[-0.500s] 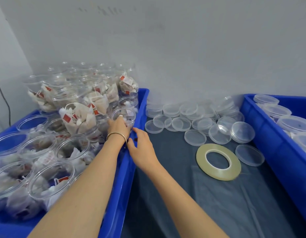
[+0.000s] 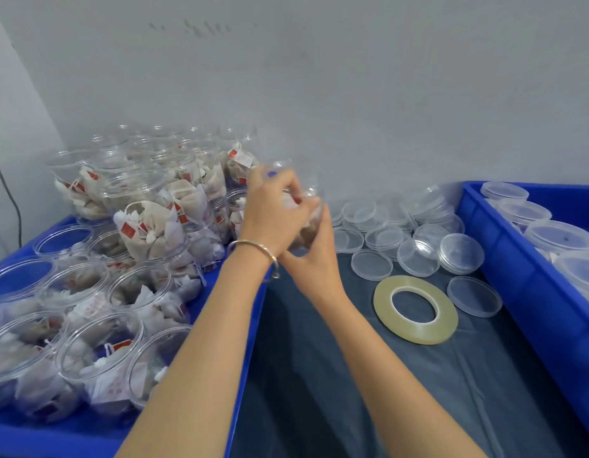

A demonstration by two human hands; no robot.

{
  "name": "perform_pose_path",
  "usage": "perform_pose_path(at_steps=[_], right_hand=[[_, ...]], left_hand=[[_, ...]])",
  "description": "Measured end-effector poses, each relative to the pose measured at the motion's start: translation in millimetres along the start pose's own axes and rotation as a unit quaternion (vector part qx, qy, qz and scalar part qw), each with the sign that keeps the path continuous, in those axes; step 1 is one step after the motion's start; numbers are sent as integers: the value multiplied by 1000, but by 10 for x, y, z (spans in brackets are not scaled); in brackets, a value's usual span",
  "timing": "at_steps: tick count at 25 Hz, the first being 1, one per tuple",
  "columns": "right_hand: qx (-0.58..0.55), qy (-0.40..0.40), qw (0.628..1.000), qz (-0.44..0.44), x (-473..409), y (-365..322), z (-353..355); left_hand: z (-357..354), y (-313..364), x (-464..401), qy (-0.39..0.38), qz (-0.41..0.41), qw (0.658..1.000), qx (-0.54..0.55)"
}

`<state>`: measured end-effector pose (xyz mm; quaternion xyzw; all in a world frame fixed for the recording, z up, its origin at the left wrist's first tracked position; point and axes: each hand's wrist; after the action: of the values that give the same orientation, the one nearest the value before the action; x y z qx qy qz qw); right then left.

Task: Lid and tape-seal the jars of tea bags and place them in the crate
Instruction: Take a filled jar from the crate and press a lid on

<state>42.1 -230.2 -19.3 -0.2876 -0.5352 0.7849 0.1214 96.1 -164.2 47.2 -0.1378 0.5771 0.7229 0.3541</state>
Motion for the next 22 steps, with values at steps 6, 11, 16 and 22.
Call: perform_pose_path(at_steps=[6, 11, 16, 22], right_hand=[[121, -19, 985, -120, 430, 569, 408], [114, -119, 985, -53, 671, 795, 831], [377, 79, 922, -51, 534, 1104, 1673], [587, 2, 761, -278, 590, 1420, 2219]], left_hand=[[-554, -188, 646, -4, 126, 989, 72], [-873, -442, 1195, -18, 242, 941, 238], [-1018, -515, 1320, -25, 224, 918, 326], [-1222, -397, 1432, -95, 229, 898, 362]])
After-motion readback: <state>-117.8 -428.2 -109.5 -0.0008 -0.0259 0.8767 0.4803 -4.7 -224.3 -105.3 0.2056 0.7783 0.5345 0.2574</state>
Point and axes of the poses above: each hand's wrist, its own x-axis away from the middle knuckle, its own z-axis out of the back of the hand, y = z × x, and after that the axes turned 12 degrees about x, right-handed
